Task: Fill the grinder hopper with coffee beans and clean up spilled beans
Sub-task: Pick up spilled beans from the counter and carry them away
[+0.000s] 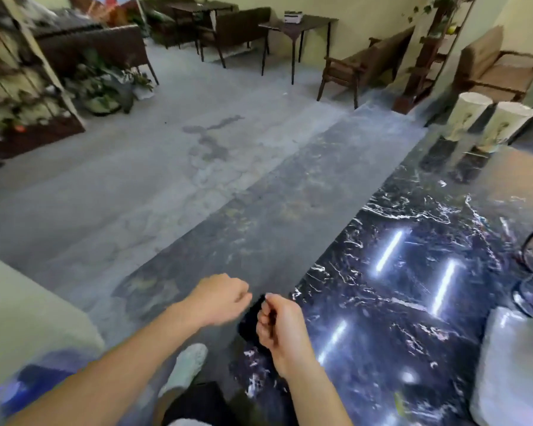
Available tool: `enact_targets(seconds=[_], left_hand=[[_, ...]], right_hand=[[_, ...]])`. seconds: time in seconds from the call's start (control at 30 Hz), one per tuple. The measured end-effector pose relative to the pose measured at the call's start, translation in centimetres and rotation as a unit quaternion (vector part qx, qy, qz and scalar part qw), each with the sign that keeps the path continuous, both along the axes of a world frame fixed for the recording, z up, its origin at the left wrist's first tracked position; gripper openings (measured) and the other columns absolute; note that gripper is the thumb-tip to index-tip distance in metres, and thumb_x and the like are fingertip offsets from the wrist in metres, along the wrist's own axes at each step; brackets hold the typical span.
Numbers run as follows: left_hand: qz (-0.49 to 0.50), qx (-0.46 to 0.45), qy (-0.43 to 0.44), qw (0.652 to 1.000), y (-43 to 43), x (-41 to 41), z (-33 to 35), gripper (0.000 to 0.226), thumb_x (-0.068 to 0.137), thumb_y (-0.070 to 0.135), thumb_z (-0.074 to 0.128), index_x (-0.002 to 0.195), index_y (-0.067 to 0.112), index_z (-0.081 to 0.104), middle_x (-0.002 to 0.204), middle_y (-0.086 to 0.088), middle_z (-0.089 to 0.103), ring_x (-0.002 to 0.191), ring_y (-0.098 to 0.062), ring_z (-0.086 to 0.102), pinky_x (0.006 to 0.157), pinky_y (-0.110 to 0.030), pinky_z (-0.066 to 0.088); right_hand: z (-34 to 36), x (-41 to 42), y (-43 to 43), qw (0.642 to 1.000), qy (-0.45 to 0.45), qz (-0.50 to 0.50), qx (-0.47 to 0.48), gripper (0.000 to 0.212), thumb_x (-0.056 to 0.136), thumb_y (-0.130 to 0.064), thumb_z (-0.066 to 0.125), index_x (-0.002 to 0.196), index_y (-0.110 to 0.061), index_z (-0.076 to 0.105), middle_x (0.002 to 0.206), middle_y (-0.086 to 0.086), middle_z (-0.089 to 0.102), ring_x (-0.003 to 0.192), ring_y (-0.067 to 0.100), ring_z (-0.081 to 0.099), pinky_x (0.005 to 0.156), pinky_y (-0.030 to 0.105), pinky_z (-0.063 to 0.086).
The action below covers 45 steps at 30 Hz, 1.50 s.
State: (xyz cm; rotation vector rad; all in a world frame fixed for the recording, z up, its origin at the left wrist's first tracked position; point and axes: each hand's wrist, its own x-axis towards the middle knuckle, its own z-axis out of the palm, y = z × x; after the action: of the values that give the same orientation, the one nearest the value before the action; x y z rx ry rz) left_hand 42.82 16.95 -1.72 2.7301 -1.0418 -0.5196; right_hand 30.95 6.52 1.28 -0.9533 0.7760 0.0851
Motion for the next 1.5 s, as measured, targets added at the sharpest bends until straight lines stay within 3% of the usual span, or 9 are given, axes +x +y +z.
enact_targets(seconds=[0.17, 0.33, 0.5, 0.6, 0.7, 0.97, 1.2, 1.4, 1.5], left_hand=[[-0.228, 0.232, 0.097, 0.941, 2.2, 9.7, -6.9, 0.03, 0.089, 0.022, 0.043, 0.108, 0.005, 0.06, 0.114, -0.018, 0.063, 0.106, -0.036, 0.06, 0.086, -0.042, 0.047], [-0.321, 0.307, 0.153, 0.883, 5.2, 15.9, -11.4, 0.027, 0.091, 0.012, 0.043, 0.109, 0.001, 0.059, 0.113, -0.021, 0.064, 0.102, -0.039, 0.062, 0.084, -0.046, 0.049], [-0.307, 0.312, 0.191, 0.878, 4.9, 19.2, -13.7, 0.029, 0.089, 0.002, 0.048, 0.115, 0.0, 0.059, 0.118, -0.025, 0.061, 0.106, -0.042, 0.061, 0.085, -0.047, 0.052], [-0.299, 0.323, 0.201, 0.875, 3.4, 20.2, -15.9, 0.031, 0.09, 0.003, 0.046, 0.12, 0.0, 0.055, 0.124, -0.026, 0.057, 0.111, -0.041, 0.059, 0.087, -0.045, 0.049], [-0.306, 0.319, 0.228, 0.868, 1.6, 21.2, -19.7, 0.027, 0.09, 0.005, 0.047, 0.114, -0.004, 0.056, 0.119, -0.03, 0.059, 0.107, -0.043, 0.06, 0.085, -0.046, 0.05], [-0.302, 0.284, 0.277, 0.867, -3.9, 20.6, -31.4, 0.026, 0.078, 0.009, 0.046, 0.09, 0.005, 0.068, 0.091, -0.021, 0.066, 0.085, -0.038, 0.064, 0.068, -0.036, 0.05], [-0.311, 0.247, 0.286, 0.872, -5.6, 18.4, -42.8, 0.011, 0.083, 0.009, 0.048, 0.073, 0.008, 0.051, 0.064, -0.007, 0.049, 0.074, -0.036, 0.058, 0.06, -0.037, 0.044], [-0.267, 0.197, 0.305, 0.893, -7.0, 16.6, -47.8, 0.004, 0.085, 0.004, 0.05, 0.086, 0.003, 0.054, 0.088, -0.015, 0.054, 0.1, -0.036, 0.055, 0.075, -0.038, 0.045], [-0.23, 0.187, 0.33, 0.896, -7.6, 16.5, -48.5, 0.024, 0.088, 0.003, 0.047, 0.106, -0.005, 0.06, 0.11, -0.022, 0.057, 0.102, -0.039, 0.058, 0.085, -0.043, 0.052]], right_hand=[[-5.1, 11.5, 8.1, 0.982, 0.037, -0.025, -0.181, 0.041, 0.079, -0.018, 0.049, 0.041, -0.019, 0.032, 0.044, -0.01, 0.026, 0.048, 0.012, 0.024, 0.05, 0.026, 0.018], [-9.8, 17.7, 11.7, 0.961, 0.218, -0.047, -0.163, 0.059, 0.089, -0.021, 0.052, 0.033, -0.016, 0.033, 0.041, -0.007, 0.035, 0.053, 0.017, 0.036, 0.057, 0.029, 0.027], [-13.6, 18.2, 11.1, 0.912, 0.358, -0.035, -0.198, 0.04, 0.094, -0.038, 0.042, 0.07, -0.019, 0.066, 0.089, 0.005, 0.071, 0.089, 0.017, 0.064, 0.074, 0.022, 0.043], [-17.0, 17.9, 9.3, 0.902, 0.386, 0.03, -0.193, 0.042, 0.099, -0.038, 0.024, 0.117, -0.015, 0.055, 0.123, 0.004, 0.061, 0.115, 0.016, 0.056, 0.088, 0.019, 0.041], [-21.3, 18.2, 8.1, 0.899, 0.392, 0.046, -0.192, 0.038, 0.098, -0.026, 0.029, 0.129, -0.013, 0.047, 0.129, 0.007, 0.057, 0.119, 0.021, 0.053, 0.094, 0.023, 0.04], [-34.3, 18.3, 4.5, 0.857, 0.476, 0.011, -0.197, 0.03, 0.086, -0.013, 0.048, 0.106, 0.001, 0.065, 0.115, 0.025, 0.064, 0.103, 0.037, 0.062, 0.078, 0.033, 0.047], [-44.3, 17.9, 2.3, 0.839, 0.503, 0.008, -0.209, 0.022, 0.08, -0.009, 0.051, 0.088, -0.001, 0.069, 0.1, 0.023, 0.069, 0.086, 0.035, 0.062, 0.067, 0.027, 0.04], [-48.8, 17.4, -0.1, 0.851, 0.48, -0.069, -0.199, 0.04, 0.081, -0.002, 0.047, 0.117, -0.004, 0.064, 0.124, 0.017, 0.062, 0.116, 0.033, 0.055, 0.095, 0.031, 0.043], [-49.5, 17.5, -1.1, 0.865, 0.459, -0.115, -0.169, 0.049, 0.083, 0.0, 0.043, 0.13, -0.008, 0.053, 0.135, 0.013, 0.055, 0.126, 0.03, 0.048, 0.105, 0.034, 0.037]])
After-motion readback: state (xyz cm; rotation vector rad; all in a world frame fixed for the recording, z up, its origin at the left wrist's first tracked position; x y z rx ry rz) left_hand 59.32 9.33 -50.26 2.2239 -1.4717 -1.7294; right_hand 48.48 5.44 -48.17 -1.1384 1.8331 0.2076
